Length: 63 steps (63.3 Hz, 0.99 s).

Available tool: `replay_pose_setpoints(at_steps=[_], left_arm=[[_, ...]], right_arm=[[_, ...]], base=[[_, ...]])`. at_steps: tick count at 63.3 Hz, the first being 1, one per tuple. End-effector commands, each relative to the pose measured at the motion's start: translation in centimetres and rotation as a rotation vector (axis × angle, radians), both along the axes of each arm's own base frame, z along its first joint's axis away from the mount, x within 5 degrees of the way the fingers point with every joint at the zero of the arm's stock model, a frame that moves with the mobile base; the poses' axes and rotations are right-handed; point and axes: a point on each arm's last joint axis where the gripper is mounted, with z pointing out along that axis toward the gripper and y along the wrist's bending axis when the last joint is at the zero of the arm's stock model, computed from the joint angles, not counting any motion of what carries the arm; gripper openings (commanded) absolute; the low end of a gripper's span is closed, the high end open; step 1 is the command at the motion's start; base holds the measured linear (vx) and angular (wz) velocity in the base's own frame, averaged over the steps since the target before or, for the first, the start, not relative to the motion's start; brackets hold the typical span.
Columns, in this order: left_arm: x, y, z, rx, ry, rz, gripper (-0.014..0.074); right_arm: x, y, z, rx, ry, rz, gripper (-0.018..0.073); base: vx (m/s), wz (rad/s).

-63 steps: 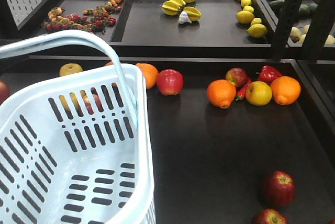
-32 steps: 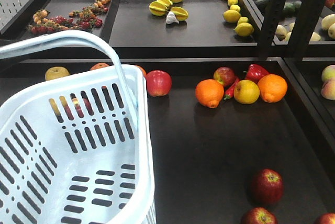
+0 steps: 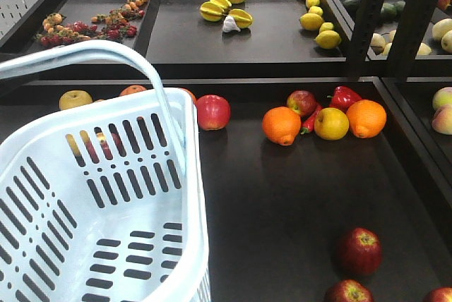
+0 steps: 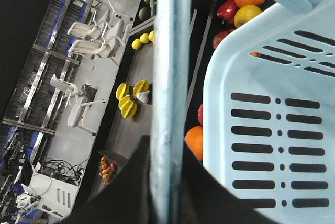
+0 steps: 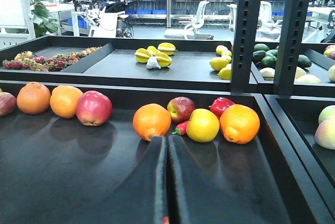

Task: Pick three apples into basket with both arms
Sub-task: 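Drive the base up to the fruit table edge holding the basket, then lower the light-blue basket onto the table with the left gripper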

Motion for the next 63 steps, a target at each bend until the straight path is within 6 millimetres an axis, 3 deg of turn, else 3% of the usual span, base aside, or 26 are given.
replay_pose_setpoints(at_steps=[1, 63], left_arm=[[-0.27, 0.04, 1.99, -0.098, -0.099, -0.009, -0.0008], [0.06, -0.22, 1.91, -0.104, -0.094, -0.008, -0.0008]], right_arm=[[-0.03, 0.01, 0.31, -0.004, -0.076, 0.001, -0.0009], [-0.03, 0.01, 0.31, -0.004, -0.076, 0.001, -0.0009]], base=[[0.00, 0.00], [0.00, 0.00]])
